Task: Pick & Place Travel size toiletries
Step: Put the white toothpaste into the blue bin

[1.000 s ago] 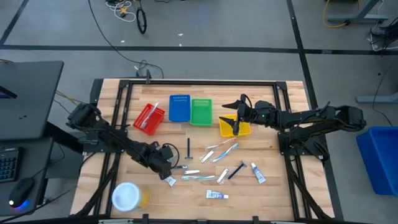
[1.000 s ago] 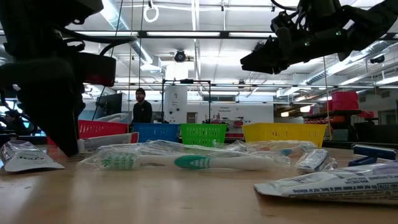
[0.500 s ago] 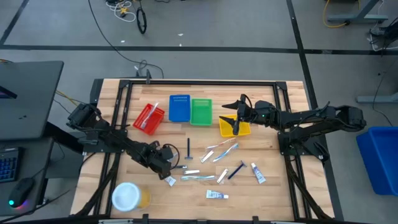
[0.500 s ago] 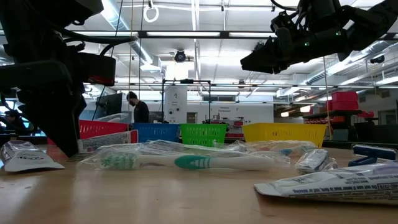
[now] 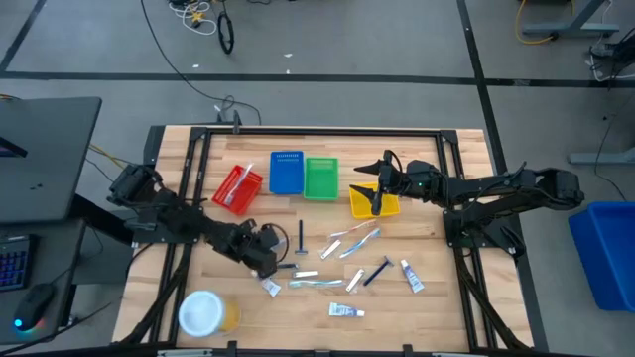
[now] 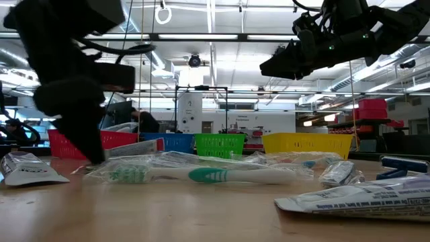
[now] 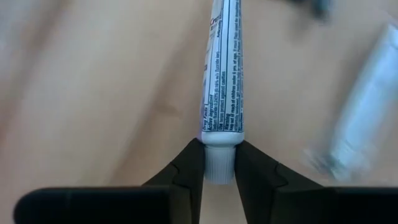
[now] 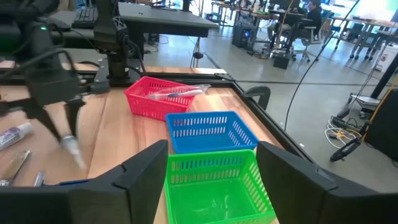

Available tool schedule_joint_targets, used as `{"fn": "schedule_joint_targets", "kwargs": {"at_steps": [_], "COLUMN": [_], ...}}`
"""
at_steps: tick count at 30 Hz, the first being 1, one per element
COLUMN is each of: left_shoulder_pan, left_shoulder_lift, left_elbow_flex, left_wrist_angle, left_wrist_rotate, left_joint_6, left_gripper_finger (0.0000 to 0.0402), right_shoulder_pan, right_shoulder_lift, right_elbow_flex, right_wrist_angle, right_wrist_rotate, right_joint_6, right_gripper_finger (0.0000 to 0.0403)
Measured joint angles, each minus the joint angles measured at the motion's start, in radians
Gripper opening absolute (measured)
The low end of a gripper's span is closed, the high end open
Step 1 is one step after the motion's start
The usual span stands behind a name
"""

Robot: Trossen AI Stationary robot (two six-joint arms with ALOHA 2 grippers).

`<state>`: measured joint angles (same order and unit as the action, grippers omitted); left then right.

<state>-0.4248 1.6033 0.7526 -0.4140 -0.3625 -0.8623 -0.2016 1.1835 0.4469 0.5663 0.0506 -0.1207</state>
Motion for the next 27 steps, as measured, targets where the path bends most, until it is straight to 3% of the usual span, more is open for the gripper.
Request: {"fn": "schedule_joint_targets", "kwargs": {"at_steps": [11,17,21,27], "left_shoulder_pan": [0.206,0.393,0.544,0.736], "left_shoulder_lift": [-0.108,-0.17,-0.178,-0.125], "left_elbow_flex": [0.13,0.18,0.179,0.144], "left_wrist_angle": [-0.065,-0.08,-0.075,0.01], "left_wrist_rotate": [-0.183,-0.196,-0.123,0.136], "left_joint_6": [0.272,0.423,0.557,0.66], "left_gripper_finger": [0.008,0.008,0.008,0.0081], "right_shoulder_pan": [0.0,0.0,0.0,0.0], "right_shoulder_lift": [0.0,0.0,0.0,0.0], "right_elbow_flex": [0.0,0.0,0.0,0.0], "right_wrist_angle": [0.022,0.02,0.019,0.013], "right_wrist_rotate": [0.0,0.0,0.0,0.0], "right_joint_6": [-0.015,-0.017,-0.018,-0.018], "right_gripper_finger": [0.0262,0.0248,0.0242,0.0244]}}
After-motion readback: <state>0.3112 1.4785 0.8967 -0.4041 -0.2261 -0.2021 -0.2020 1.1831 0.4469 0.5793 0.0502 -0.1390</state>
